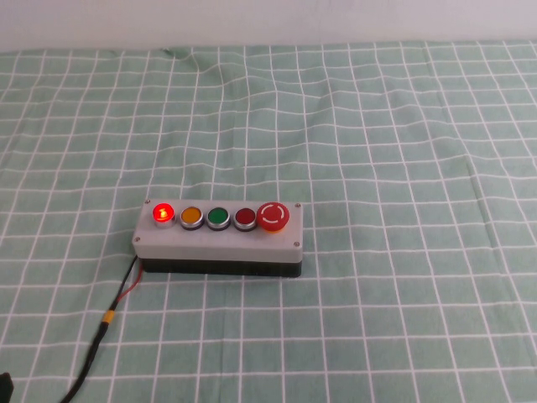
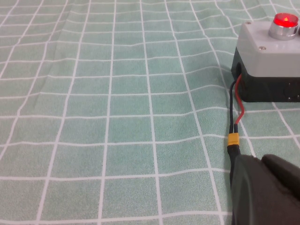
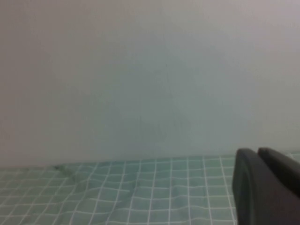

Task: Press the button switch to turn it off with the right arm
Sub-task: 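Press the lit red button on the button box to turn it off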

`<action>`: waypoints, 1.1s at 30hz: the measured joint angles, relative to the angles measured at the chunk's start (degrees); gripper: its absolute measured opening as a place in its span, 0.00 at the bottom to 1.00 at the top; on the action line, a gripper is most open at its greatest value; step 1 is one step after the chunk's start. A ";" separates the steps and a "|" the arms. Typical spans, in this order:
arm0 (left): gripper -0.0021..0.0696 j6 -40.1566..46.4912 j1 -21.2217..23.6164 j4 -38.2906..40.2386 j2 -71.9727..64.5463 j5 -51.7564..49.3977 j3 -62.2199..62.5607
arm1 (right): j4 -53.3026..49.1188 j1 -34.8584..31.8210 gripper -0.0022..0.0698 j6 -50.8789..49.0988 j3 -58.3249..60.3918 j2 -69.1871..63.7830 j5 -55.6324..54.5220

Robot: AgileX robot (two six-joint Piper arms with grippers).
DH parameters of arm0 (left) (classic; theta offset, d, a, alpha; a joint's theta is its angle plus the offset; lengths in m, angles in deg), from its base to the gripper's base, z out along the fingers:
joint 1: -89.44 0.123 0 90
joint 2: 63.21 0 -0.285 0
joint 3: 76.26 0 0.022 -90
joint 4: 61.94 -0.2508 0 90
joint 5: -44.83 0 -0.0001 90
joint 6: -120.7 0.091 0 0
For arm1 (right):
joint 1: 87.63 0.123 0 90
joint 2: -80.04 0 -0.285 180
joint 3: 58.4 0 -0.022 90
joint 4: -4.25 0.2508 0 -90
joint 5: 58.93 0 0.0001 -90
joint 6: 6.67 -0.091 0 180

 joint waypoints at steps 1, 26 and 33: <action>0.02 0.00 0.00 0.00 0.00 0.00 0.00 | -0.65 0.00 0.01 0.08 -0.30 -1.51 0.19; 0.02 0.00 0.00 0.00 0.00 0.00 0.00 | 32.48 3.58 0.01 35.01 -4.87 -48.05 12.65; 0.02 0.00 0.00 0.00 0.00 0.00 0.00 | 24.73 15.09 0.01 30.78 -17.91 -60.73 12.65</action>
